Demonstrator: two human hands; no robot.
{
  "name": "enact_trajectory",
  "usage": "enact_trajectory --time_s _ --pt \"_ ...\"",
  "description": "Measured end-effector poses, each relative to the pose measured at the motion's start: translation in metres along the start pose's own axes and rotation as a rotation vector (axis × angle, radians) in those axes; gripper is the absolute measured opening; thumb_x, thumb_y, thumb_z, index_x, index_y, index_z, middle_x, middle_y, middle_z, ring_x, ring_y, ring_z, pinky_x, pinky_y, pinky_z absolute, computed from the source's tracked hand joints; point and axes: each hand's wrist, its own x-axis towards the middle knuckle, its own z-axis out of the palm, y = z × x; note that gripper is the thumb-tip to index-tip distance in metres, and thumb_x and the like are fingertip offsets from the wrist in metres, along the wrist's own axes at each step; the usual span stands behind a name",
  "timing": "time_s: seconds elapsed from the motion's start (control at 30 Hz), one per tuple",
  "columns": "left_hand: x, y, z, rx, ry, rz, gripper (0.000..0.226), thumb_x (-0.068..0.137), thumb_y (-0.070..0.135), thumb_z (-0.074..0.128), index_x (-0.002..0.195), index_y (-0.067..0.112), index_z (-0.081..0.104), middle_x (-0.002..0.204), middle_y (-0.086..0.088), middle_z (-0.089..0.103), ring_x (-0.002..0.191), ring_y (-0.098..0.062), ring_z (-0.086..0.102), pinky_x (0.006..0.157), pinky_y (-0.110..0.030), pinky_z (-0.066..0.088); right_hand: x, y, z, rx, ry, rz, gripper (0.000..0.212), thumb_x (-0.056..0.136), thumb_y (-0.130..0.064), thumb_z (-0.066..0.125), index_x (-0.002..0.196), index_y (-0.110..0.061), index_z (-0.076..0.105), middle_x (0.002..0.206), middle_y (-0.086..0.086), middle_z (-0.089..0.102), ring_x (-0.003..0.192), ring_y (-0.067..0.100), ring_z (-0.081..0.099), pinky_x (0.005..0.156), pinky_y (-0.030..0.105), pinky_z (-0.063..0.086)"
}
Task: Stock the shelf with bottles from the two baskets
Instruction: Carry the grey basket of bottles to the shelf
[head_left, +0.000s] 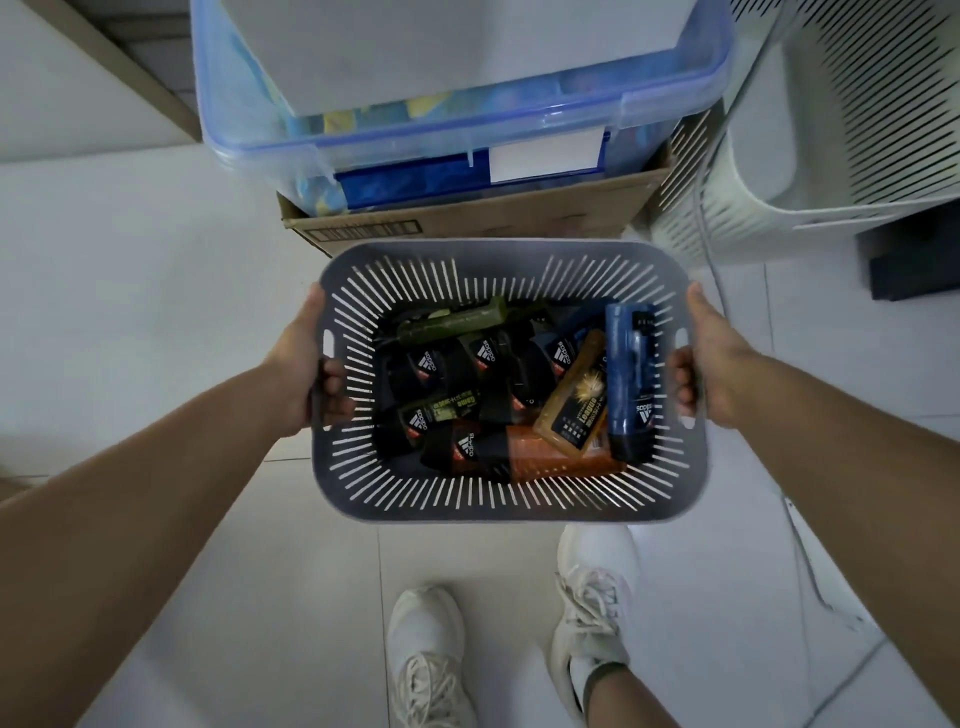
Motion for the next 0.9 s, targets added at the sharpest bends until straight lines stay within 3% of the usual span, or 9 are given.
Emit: enact_trajectory --time_s 0.17,0.43,0.73,0.9 --pt "-0.054 0.016 0.001 0.124 -0.023 -0.008 0.075 0.076 0.087 0.034 0.057 0.015 0.034 0.048 -0.002 0.032 0.039 -0.020 0.037 0.049 -0.028 0.045 -0.042 0.015 -0.028 0.055 0.002 0.083 0.069 0.080 -0.084 0.029 0.060 -0.019 0.036 0.054 0.001 0.033 0.048 0.016 0.027 0.051 0.027 0.027" --pt "-0.159 0.029 -0.002 0.172 -0.063 0.081 0.075 0.074 0.089 0.034 0.060 0.015 0.034 0.049 -0.003 0.031 0.044 -0.020 0.036 0.057 -0.032 0.044 -0.147 0.015 -0.086 0.121 0.048 0.040 0.067 0.081 -0.083 0.030 0.058 -0.020 0.034 0.053 0.001 0.033 0.047 0.016 0.028 0.051 0.026 0.029" --pt "-0.336 0.048 -0.028 0.179 -0.155 0.242 0.072 0.076 0.086 0.037 0.060 0.016 0.031 0.046 -0.002 0.030 0.041 -0.020 0.034 0.045 -0.029 0.045 -0.327 -0.004 -0.177 0.167 0.168 -0.043 0.066 0.081 -0.081 0.034 0.059 -0.019 0.033 0.051 0.000 0.031 0.044 0.017 0.026 0.047 0.029 0.027" --pt "-0.462 0.065 -0.044 0.234 -0.201 0.417 0.068 0.083 0.080 0.034 0.059 0.016 0.032 0.044 -0.003 0.032 0.039 -0.019 0.035 0.038 -0.024 0.039 -0.439 0.019 -0.240 0.348 0.152 -0.061 0.066 0.077 -0.081 0.043 0.057 -0.019 0.035 0.043 -0.002 0.030 0.043 0.014 0.022 0.037 0.019 0.022"
